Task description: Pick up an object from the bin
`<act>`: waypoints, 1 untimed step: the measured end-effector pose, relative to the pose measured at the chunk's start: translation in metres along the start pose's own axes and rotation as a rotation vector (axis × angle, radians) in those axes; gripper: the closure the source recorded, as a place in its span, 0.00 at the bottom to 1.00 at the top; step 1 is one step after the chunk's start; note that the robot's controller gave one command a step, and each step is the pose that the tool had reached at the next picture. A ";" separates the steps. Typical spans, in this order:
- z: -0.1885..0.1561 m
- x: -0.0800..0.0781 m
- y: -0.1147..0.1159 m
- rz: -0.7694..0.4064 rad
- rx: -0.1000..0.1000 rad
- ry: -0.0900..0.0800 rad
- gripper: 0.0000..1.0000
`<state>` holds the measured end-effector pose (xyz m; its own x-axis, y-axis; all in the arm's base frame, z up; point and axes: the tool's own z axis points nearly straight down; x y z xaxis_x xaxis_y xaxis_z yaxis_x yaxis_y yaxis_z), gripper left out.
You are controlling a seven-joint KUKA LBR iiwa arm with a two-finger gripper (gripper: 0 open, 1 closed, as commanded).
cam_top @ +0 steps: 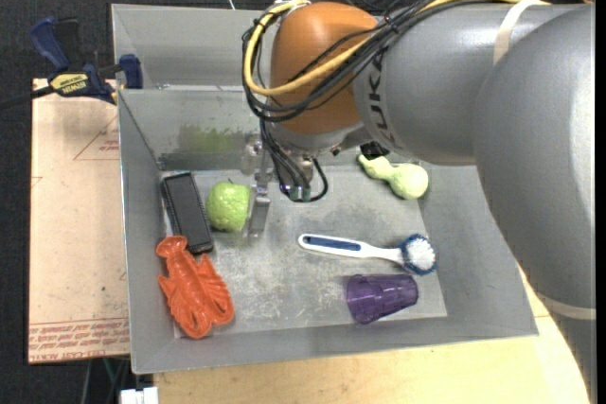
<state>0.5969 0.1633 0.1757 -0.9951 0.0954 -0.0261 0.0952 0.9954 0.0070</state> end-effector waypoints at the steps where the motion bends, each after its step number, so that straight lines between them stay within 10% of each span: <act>1: 0.003 -0.036 -0.025 -0.269 -0.001 -0.004 0.00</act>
Offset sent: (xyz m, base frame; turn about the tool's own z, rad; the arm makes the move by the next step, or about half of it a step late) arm 0.0142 0.0145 -0.0622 -0.0465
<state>0.6299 0.1346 0.1730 -0.9844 -0.1730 -0.0309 -0.1731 0.9849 -0.0001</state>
